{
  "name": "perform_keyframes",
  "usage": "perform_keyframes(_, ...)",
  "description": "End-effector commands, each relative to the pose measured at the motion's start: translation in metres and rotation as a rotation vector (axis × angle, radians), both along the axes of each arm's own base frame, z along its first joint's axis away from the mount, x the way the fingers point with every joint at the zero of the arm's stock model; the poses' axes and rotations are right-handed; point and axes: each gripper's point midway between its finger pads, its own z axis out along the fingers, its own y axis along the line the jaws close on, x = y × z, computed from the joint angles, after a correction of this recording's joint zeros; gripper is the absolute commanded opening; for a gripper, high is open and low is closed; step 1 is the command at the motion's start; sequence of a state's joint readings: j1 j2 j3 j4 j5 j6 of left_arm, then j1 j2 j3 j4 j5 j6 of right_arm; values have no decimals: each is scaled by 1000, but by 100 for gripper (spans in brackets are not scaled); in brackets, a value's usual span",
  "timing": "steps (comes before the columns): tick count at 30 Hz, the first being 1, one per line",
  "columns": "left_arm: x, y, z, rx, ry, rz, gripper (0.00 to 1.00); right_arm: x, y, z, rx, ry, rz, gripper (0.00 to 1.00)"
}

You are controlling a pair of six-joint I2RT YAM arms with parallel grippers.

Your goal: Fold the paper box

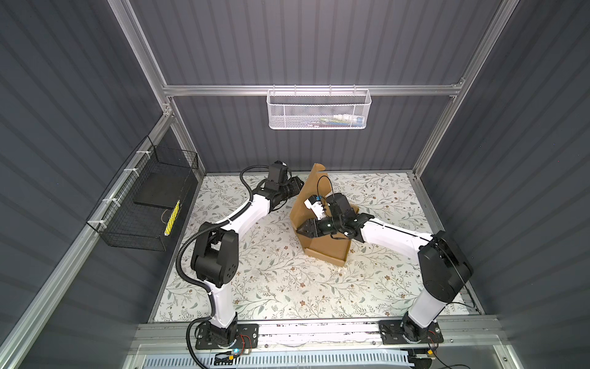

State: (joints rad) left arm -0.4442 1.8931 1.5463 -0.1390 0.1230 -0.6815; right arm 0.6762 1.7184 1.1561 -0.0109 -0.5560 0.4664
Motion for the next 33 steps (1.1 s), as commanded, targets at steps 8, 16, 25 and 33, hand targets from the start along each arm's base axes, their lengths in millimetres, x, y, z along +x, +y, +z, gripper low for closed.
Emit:
perform_keyframes(8, -2, -20, 19, 6, -21, -158, 58, 18, 7, 7, 16, -65, -88, 46)
perform_keyframes(16, -9, -14, 17, 78, 3, -201, 58, 21, -20, 9, -44, -111, -145, 46)
perform_keyframes(25, -23, -2, 11, 157, 41, -231, 58, 23, -75, 5, -127, -146, -252, 46)
perform_keyframes(33, -22, 2, 6, 185, 49, -244, 57, 17, -100, -1, -167, -153, -287, 46)
